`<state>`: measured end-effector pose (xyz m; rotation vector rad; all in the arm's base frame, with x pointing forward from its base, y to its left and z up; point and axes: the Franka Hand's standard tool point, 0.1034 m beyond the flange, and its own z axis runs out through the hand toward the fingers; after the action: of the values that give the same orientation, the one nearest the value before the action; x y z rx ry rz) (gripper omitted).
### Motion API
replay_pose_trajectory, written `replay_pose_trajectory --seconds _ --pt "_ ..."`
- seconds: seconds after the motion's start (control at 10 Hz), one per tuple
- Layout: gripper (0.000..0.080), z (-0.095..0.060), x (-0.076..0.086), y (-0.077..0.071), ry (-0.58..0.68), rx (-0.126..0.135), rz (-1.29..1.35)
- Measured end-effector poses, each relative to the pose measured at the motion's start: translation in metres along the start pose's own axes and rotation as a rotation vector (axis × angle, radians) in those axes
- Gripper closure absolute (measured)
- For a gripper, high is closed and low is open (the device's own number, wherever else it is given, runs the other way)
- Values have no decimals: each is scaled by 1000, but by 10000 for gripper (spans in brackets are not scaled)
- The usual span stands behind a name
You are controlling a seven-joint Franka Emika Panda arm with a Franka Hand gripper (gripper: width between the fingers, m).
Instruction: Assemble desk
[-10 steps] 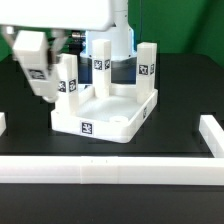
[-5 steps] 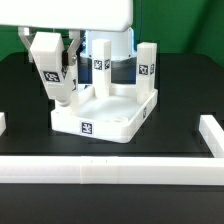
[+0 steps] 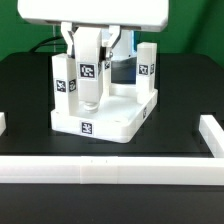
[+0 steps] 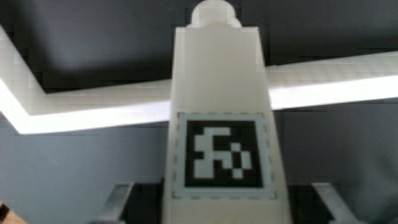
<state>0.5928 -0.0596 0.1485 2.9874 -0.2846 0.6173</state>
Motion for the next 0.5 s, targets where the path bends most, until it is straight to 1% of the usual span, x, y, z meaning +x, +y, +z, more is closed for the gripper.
replay_pose_trajectory --seconds 0.2,0.3,0.4,0.5 --pt "508 1 0 0 -1 0 -1" --pt "508 0 -1 -4 2 2 11" --pt "508 -2 -7 -21 13 13 4" --pt "508 -3 -15 -32 19 17 -15"
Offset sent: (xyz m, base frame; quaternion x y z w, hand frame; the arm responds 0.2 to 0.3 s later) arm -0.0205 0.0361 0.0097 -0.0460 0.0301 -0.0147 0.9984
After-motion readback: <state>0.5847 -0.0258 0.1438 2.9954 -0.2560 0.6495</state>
